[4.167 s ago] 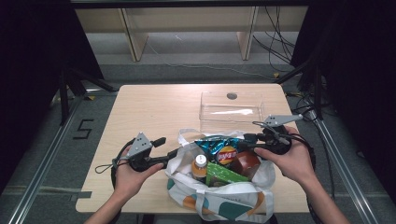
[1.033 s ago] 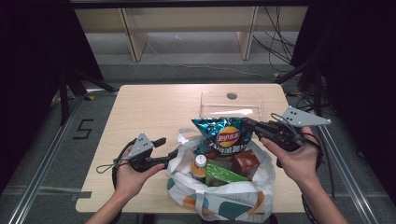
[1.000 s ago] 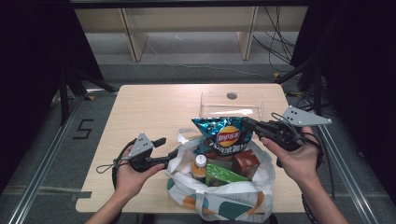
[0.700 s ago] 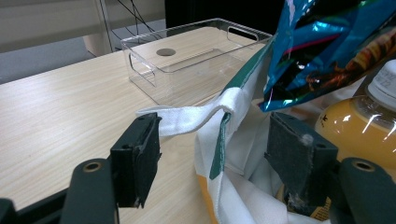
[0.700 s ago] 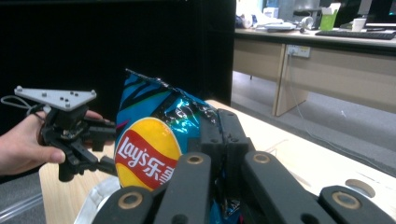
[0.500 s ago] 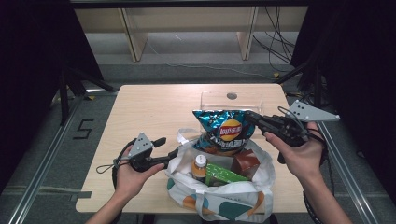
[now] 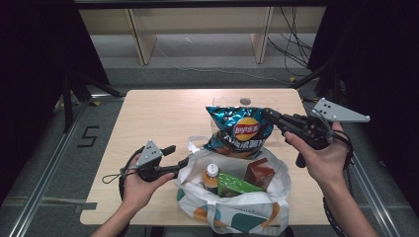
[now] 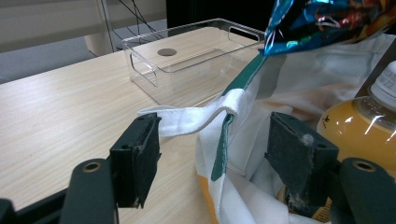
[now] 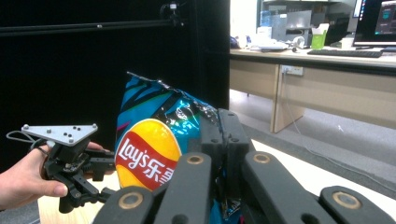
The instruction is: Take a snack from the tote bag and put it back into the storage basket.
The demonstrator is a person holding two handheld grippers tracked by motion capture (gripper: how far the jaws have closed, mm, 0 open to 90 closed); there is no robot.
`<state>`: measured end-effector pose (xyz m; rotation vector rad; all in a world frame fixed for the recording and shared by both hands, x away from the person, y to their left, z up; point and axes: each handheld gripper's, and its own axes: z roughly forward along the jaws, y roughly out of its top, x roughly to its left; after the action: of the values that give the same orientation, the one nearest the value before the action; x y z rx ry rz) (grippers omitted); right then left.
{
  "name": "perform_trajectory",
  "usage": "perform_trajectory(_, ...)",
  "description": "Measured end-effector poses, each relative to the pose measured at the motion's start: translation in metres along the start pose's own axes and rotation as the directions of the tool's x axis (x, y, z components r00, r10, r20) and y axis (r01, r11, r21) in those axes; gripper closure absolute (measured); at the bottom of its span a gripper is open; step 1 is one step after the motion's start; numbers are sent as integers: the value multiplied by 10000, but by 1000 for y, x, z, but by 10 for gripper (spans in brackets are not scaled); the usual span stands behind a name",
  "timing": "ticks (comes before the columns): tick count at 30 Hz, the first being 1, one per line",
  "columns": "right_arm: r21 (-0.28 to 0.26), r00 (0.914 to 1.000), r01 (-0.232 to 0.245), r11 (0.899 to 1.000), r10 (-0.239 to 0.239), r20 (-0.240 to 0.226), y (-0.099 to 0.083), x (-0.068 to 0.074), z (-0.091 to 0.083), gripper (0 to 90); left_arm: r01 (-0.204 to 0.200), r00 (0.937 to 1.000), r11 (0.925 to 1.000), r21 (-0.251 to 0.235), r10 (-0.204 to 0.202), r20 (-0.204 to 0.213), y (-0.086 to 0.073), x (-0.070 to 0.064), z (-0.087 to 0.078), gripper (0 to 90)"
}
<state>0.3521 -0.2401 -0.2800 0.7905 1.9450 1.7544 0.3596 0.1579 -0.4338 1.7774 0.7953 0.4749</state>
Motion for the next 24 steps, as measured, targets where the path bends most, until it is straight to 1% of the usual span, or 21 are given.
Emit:
perform_trajectory(1,-73,9999,79,9999,-79,73,1,0,-1,900,6,10000,10000,-5,-6,4,0,0,0,340)
perform_trajectory(2,-111,10000,-36,9999,37,50,2,0,-1,900,5,10000,10000,-15,-5,4,0,0,0,340)
perform_trajectory(3,-203,9997,233,9995,-231,98,3,-2,-1,900,6,10000,10000,2,-6,7,0,0,0,340)
perform_trajectory(4,-210,9999,-5,9998,7,103,5,-1,-1,900,-3,10000,10000,3,3,10,0,0,0,340)
perform_trajectory(5,-226,9994,294,9993,-289,204,6,-3,-2,900,2,10000,10000,6,-2,8,0,0,0,340)
perform_trajectory(7,-307,9999,12,9995,-8,147,8,-3,-3,900,-8,10000,10000,17,8,10,0,0,0,339)
perform_trajectory(8,-335,9997,67,9994,-58,258,9,-3,-4,900,-6,10000,10000,8,6,19,0,0,0,339)
perform_trajectory(9,-386,9998,80,9992,-72,206,9,-4,-4,900,-4,10000,10000,20,4,13,0,0,0,339)
perform_trajectory(10,-375,9997,-48,9993,57,242,10,-3,-5,900,5,10000,10000,11,-5,18,0,0,0,339)
perform_trajectory(11,-465,9996,139,9988,-127,265,11,-5,-5,900,6,10000,10000,10,-6,16,0,0,0,340)
perform_trajectory(12,-423,9996,-12,9991,25,289,12,-4,-6,900,3,10000,10000,4,-3,17,0,0,0,339)
perform_trajectory(14,-619,9993,169,9979,-148,344,15,-6,-7,900,3,10000,10000,26,-3,10,0,-1,0,339)
perform_trajectory(16,-626,9994,146,9979,-125,330,16,-6,-8,900,16,10000,10000,-1,-16,32,0,-1,0,339)
perform_trajectory(17,-687,9994,-10,9976,32,330,17,-5,-8,900,3,10000,10000,4,-3,24,0,-1,0,339)
perform_trajectory(18,-674,9991,63,9977,-35,416,19,-5,-9,900,7,10000,10000,-2,-7,20,0,-1,0,339)
perform_trajectory(19,-707,9993,-25,9975,52,379,19,-5,-9,900,5,10000,10000,-18,-5,18,0,-1,0,339)
perform_trajectory(20,-746,9990,123,9971,-90,443,20,-6,-10,900,31,10000,9999,-107,-31,81,0,-1,1,340)
perform_trajectory(21,-818,9988,126,9966,-86,487,20,-6,-10,900,41,10000,9999,-121,-41,42,0,-1,0,341)
perform_trajectory(24,-798,9987,115,9967,-74,514,21,-6,-10,900,30,10000,9999,-151,-30,15,2,-2,0,341)
